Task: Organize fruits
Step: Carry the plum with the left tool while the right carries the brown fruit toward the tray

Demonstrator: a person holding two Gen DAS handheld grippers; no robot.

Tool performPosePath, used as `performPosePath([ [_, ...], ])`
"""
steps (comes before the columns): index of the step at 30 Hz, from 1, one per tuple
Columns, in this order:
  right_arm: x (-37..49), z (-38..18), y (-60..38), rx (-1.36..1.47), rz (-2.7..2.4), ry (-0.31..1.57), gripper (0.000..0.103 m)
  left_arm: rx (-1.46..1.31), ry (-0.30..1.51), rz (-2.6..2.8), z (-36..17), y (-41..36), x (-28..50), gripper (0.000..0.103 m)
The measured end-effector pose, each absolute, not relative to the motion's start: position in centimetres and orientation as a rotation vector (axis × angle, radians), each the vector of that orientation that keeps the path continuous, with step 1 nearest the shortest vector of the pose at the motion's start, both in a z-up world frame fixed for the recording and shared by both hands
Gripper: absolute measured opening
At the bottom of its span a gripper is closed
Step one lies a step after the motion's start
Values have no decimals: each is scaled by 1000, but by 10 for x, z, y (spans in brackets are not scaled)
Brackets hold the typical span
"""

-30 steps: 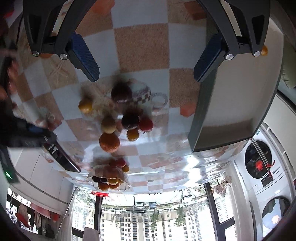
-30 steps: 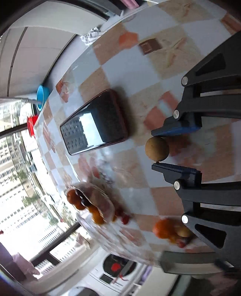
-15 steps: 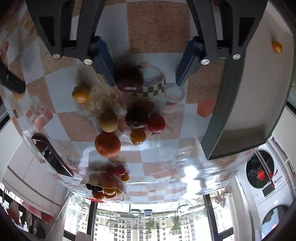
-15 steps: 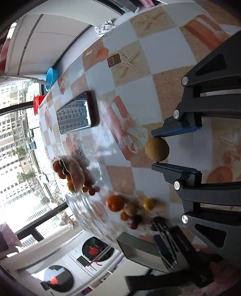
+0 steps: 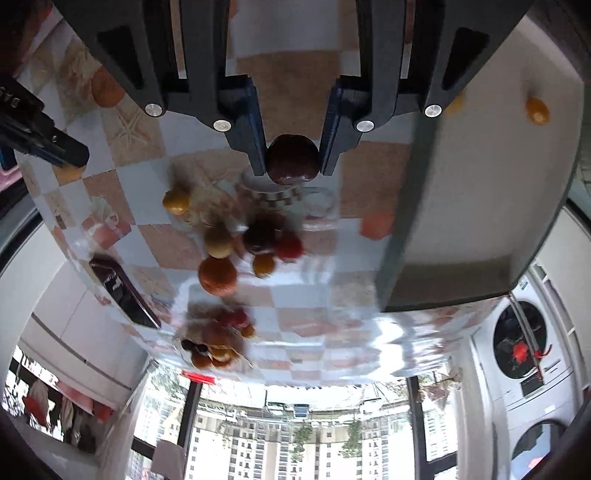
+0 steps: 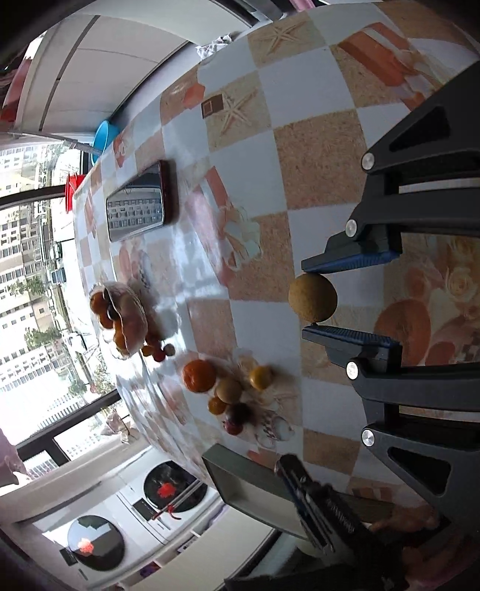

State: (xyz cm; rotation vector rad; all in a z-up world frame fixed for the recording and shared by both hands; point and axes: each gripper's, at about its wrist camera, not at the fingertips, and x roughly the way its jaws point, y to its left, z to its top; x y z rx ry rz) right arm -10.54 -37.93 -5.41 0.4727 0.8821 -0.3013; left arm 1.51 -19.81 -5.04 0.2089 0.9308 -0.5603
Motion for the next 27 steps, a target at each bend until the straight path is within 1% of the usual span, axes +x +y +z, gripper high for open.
performPosePath([
  [9,-85,-37,-338,408,-225,890,32,187,848,-475,-26,-141,19,31],
  [18,-47,-23,-274,325,-92,911,32,150,876,-333,-43,-79,39,31],
  [27,-5,-17,-209,265,52,941,32,120,885,-263,-55,-47,48,31],
])
